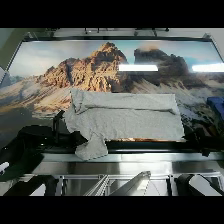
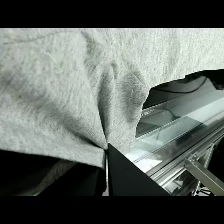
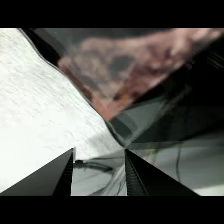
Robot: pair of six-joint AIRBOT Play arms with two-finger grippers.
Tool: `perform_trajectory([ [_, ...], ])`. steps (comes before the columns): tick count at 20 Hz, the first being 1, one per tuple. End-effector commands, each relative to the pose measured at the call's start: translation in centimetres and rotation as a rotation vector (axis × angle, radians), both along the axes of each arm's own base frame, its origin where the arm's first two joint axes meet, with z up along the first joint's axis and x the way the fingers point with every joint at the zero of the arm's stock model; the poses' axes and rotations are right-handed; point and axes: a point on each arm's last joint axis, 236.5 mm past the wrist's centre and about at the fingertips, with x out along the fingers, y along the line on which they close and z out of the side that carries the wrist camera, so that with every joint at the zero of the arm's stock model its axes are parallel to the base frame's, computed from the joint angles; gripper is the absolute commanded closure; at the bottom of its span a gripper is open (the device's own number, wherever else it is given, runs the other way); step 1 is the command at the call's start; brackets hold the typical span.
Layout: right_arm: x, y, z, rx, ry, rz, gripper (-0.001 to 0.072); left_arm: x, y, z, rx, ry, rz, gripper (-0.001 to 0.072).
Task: Fold the shirts.
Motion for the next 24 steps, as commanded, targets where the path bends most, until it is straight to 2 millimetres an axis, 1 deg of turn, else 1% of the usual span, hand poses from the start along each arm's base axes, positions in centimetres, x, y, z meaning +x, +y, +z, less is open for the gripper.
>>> perform_trajectory([
  [1, 1.3, -0.5, -0.8, -0.004, -0.053, -0.012, 0.0329, 0.0, 0.0, 0.1, -0.002, -0.003, -0.002, 0.0674],
  [3, 1.1, 0.1, -1.5, 0.026, -0.043, 0.002, 0.033, 0.0, 0.0, 0.1, -0.001, -0.004, -0.002, 0.0673],
  [4, 1.4, 0.4, -1.6, 0.05, -0.054, -0.001, 0.0332, 0.0, 0.0, 0.1, -0.001, -0.005, -0.001, 0.0673],
  [6, 2.6, 1.2, -0.8, 0.1, -0.115, -0.001, 0.044, 0.0, -0.1, 0.2, -0.003, -0.003, -0.003, 0.0673],
  [7, 3.1, 1.7, -0.1, 0.124, -0.149, 0.001, 0.0533, 0.0, -0.1, 0.2, -0.003, -0.003, -0.003, 0.0674],
  [8, 3.4, 2.1, 0.5, 0.148, -0.175, 0.01, 0.0672, 0.0, -0.1, 0.2, -0.003, -0.003, -0.003, 0.0673],
  [9, 3.4, 2.6, 1.1, 0.173, -0.184, 0.021, 0.0699, -0.1, -0.1, 0.2, -0.006, -0.001, -0.005, 0.0673],
  [11, 3.6, 2.8, 2.4, 0.192, -0.205, 0.036, 0.0699, -0.2, -0.5, 1.2, -0.032, -0.002, -0.022, 0.0674],
  [13, 4.6, 1.3, 4.5, 0.178, -0.227, -0.01, 0.07, 0.9, -0.4, 4.2, -0.065, -0.051, -0.023, 0.068],
  [14, 5.0, 0.0, 5.9, 0.161, -0.241, -0.05, 0.07, 1.7, 0.3, 6.0, -0.068, -0.084, -0.009, 0.068],
  [15, 5.4, -1.6, 7.5, 0.133, -0.264, -0.1, 0.07, 2.5, 1.7, 7.5, -0.042, -0.113, 0.02, 0.068],
  [17, 5.7, -4.9, 10.5, 0.047, -0.312, -0.219, 0.07, 3.4, 5.5, 9.6, 0.042, -0.163, 0.089, 0.068],
  [18, 5.8, -5.7, 11.2, 0.014, -0.326, -0.253, 0.07, 3.6, 7.1, 10.4, 0.067, -0.181, 0.126, 0.068],
  [19, 5.8, -6.0, 11.5, -0.005, -0.334, -0.265, 0.07, 3.5, 8.6, 11.0, 0.074, -0.183, 0.171, 0.068],
  [21, 5.9, -5.5, 11.4, 0.009, -0.33, -0.247, 0.07, 3.2, 10.6, 11.0, 0.072, -0.167, 0.234, 0.068],
  [22, 6.0, -5.1, 11.3, 0.017, -0.325, -0.232, 0.07, 3.4, 11.1, 10.9, 0.069, -0.163, 0.262, 0.068],
  [24, 6.4, -3.8, 11.3, 0.02, -0.33, -0.176, 0.07, 3.7, 11.3, 10.6, 0.073, -0.175, 0.277, 0.068],
])
